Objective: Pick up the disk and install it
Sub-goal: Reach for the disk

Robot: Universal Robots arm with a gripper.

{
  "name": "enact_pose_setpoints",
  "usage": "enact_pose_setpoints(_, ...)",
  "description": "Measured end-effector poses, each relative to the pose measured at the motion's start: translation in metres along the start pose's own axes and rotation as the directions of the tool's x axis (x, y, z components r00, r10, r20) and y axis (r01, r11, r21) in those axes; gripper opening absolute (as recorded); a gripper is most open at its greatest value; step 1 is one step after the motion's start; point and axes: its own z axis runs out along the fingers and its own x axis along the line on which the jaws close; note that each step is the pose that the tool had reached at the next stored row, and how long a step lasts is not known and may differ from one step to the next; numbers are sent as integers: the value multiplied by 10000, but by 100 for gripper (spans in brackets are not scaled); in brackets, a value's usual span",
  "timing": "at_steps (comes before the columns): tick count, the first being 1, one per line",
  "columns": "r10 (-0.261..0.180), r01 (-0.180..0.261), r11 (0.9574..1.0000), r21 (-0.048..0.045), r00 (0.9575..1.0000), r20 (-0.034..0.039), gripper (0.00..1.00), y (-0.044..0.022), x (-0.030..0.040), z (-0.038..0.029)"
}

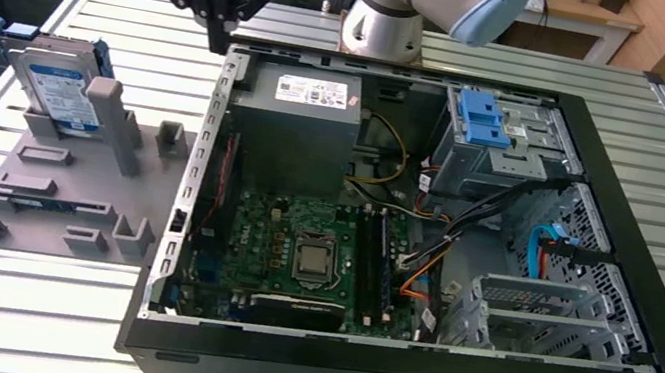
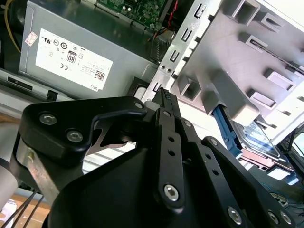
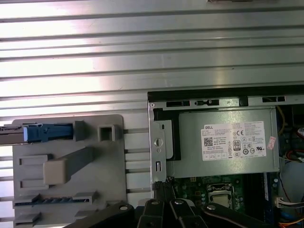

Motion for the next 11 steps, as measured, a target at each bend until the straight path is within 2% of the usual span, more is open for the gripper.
enact_pose_setpoints(11, 0, 0, 10000, 0, 10000, 0, 11, -3, 36, 1)
